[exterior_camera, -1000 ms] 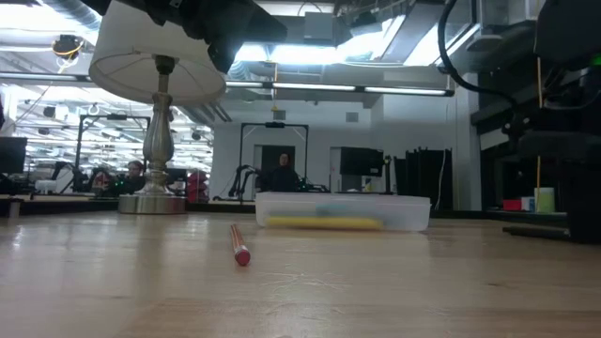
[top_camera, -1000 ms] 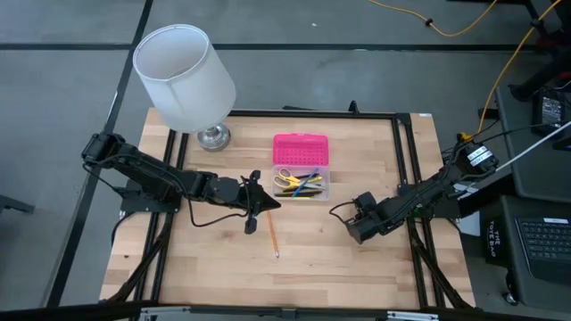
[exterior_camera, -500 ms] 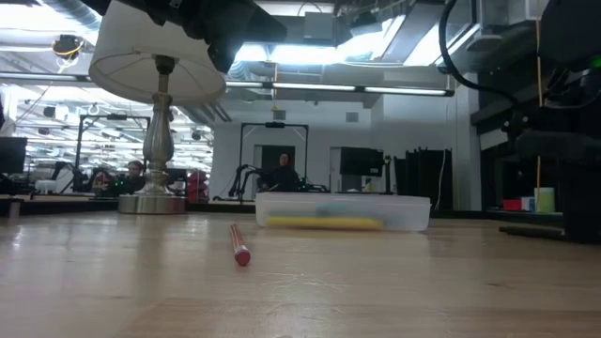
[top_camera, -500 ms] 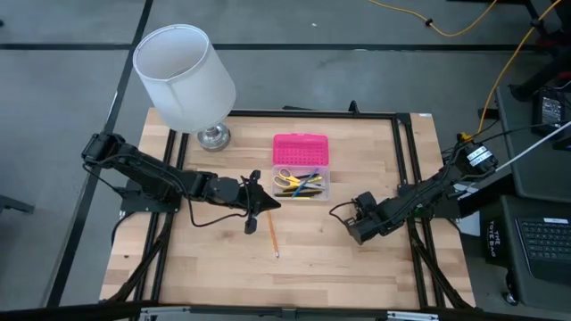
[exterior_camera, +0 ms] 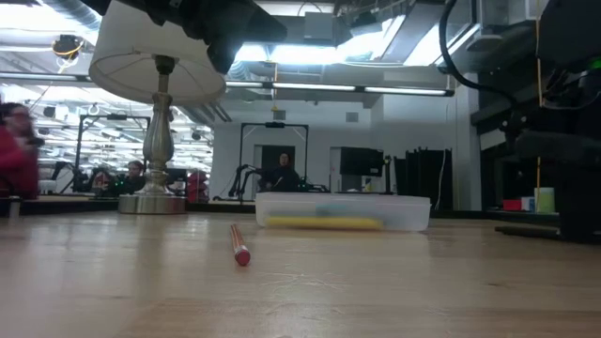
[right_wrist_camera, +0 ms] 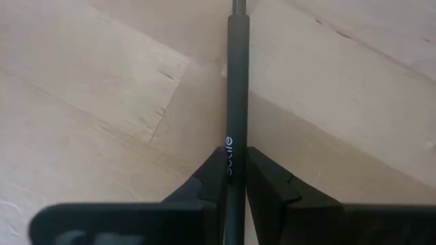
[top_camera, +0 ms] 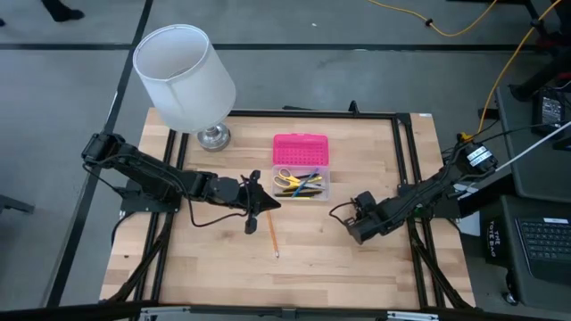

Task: Pick & place school supplies into a supply box
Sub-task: Put the black pen into the pink supply box

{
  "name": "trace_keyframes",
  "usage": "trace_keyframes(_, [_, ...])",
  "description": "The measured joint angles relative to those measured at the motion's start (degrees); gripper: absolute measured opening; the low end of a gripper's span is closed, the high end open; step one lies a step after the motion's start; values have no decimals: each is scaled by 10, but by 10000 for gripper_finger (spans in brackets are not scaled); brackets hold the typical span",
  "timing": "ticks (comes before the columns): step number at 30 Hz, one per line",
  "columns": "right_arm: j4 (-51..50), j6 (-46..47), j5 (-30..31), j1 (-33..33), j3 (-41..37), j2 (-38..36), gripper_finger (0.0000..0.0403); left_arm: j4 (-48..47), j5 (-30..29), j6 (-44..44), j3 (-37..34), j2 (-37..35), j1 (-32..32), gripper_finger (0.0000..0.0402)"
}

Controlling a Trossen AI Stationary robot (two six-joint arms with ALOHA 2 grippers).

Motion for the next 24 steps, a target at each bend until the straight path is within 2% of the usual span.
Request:
trace_keyframes(3, [0,-13,4,-1,-2,-17,51,0,0,-19,0,0,0,4])
trace_keyframes(9, [-3,-30,87,3,-2,-78,52,0,8,-24,0,0,0,4])
trace_keyframes(14, [0,-58,137,28,-2,-133,52,0,49,2,0,0,0,4])
trace_keyframes(17, [7,-81,184,47,-1,-159,52,-1,51,12,0,0,0,4])
trace_keyframes(24, [106,-230,287,76,-1,-180,53,-1,47,7,0,0,0,4])
